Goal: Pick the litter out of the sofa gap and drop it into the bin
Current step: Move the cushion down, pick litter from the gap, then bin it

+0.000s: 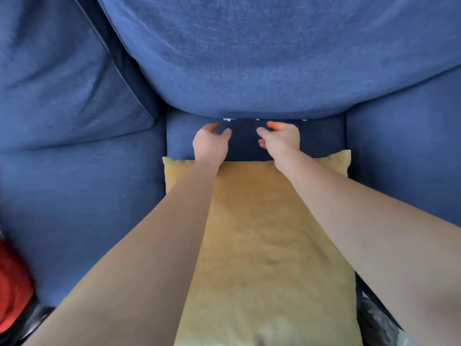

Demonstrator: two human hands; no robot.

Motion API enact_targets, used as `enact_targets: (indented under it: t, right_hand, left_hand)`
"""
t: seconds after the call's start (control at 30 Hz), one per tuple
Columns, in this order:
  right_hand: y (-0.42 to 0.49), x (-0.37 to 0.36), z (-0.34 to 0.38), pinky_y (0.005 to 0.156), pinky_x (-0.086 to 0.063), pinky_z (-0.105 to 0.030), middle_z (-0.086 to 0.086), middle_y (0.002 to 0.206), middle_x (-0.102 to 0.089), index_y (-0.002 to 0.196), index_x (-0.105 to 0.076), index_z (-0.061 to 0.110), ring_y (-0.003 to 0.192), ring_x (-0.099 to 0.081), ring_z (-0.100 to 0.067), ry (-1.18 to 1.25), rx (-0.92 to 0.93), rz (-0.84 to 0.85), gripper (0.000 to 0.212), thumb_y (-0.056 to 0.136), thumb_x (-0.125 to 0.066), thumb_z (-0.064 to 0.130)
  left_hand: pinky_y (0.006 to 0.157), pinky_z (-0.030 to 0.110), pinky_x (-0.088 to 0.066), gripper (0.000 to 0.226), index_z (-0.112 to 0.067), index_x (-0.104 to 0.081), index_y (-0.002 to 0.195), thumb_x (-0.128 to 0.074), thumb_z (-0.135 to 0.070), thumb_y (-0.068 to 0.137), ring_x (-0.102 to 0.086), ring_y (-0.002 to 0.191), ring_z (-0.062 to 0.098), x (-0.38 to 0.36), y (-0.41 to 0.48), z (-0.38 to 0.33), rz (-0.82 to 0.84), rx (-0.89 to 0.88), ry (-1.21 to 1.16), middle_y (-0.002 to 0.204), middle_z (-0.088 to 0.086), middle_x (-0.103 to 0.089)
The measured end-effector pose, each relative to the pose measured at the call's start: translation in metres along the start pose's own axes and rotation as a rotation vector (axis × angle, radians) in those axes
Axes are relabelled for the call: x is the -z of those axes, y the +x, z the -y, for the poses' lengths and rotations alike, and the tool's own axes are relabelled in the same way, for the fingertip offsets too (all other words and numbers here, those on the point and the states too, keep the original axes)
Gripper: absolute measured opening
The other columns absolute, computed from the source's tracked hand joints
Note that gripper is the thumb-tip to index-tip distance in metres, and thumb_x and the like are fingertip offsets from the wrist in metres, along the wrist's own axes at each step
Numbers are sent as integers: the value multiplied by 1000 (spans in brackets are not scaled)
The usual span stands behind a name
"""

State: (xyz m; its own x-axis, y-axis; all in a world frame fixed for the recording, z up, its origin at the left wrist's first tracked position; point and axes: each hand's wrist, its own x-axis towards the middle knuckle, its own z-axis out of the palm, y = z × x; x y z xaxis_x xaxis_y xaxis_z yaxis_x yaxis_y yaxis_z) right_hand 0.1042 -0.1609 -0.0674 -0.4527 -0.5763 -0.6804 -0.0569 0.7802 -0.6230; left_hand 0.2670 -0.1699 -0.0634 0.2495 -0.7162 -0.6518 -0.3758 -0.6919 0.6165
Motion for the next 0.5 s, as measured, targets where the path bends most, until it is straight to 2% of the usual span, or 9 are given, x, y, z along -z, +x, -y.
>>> enact_targets:
  t: [0.07, 0.13, 0.17, 0.23, 0.3, 0.37, 0.43, 0.5]
  right_hand:
    - [15, -12, 0, 63, -60, -16, -2, 101, -79, 142, -67, 15, 59, -71, -4, 69, -46, -7, 51, 93, -79, 17]
    - [30, -23, -2, 79, -66, -29, -1, 101, -77, 135, -71, 13, 61, -71, -8, 153, -78, -14, 44, 92, -81, 13]
    - [33, -25, -2, 82, -67, -32, -1, 99, -77, 128, -74, 12, 61, -71, -9, 190, -81, -19, 37, 92, -81, 11]
    - [41, -33, -5, 78, -68, -31, -2, 88, -76, 112, -78, 12, 59, -68, -10, 242, -78, -21, 22, 91, -83, 10]
    - [48, -40, -6, 67, -66, -26, -3, 72, -70, 97, -78, 11, 51, -65, -7, 267, -79, -8, 10, 89, -85, 11]
    - [54, -45, -6, 54, -61, -22, -5, 64, -65, 85, -74, 13, 44, -62, -7, 267, -89, -2, 13, 89, -85, 10]
    - [59, -48, -4, 44, -54, -20, -9, 61, -63, 85, -68, 12, 42, -61, -11, 254, -100, 3, 17, 90, -85, 11]
    - [62, -50, -3, 40, -50, -18, -13, 61, -62, 86, -64, 10, 41, -59, -14, 249, -107, 8, 21, 91, -84, 12]
  left_hand:
    - [90, 27, -49, 43, -19, -68, 140, -69, -31, 99, -67, 109, 18, -8, 17, 2, -26, 16, -41, 126, -4, -74]
    - [90, 27, -50, 28, -20, -75, 123, -71, -30, 97, -70, 112, 19, -18, 38, 2, -31, 9, -60, 113, -7, -75]
    - [88, 27, -51, 19, -21, -76, 112, -73, -32, 96, -70, 111, 20, -22, 45, 2, -21, 11, -70, 112, -6, -75]
    - [80, 28, -51, 14, -26, -72, 93, -77, -39, 92, -71, 107, 22, -29, 59, 2, 8, 55, -115, 118, 1, -74]
    - [75, 27, -51, 16, -31, -70, 85, -78, -43, 90, -72, 102, 22, -37, 71, 7, 17, 98, -165, 123, 5, -73]
    - [80, 28, -55, 13, -35, -71, 83, -78, -44, 90, -72, 102, 21, -43, 79, 12, 6, 109, -197, 124, 4, -73]
    - [90, 32, -59, 10, -36, -75, 87, -78, -46, 91, -72, 108, 22, -48, 84, 15, -8, 114, -216, 124, 1, -73]
    - [89, 31, -59, 11, -35, -78, 89, -79, -46, 90, -73, 108, 21, -50, 86, 18, -14, 121, -229, 120, 0, -75]
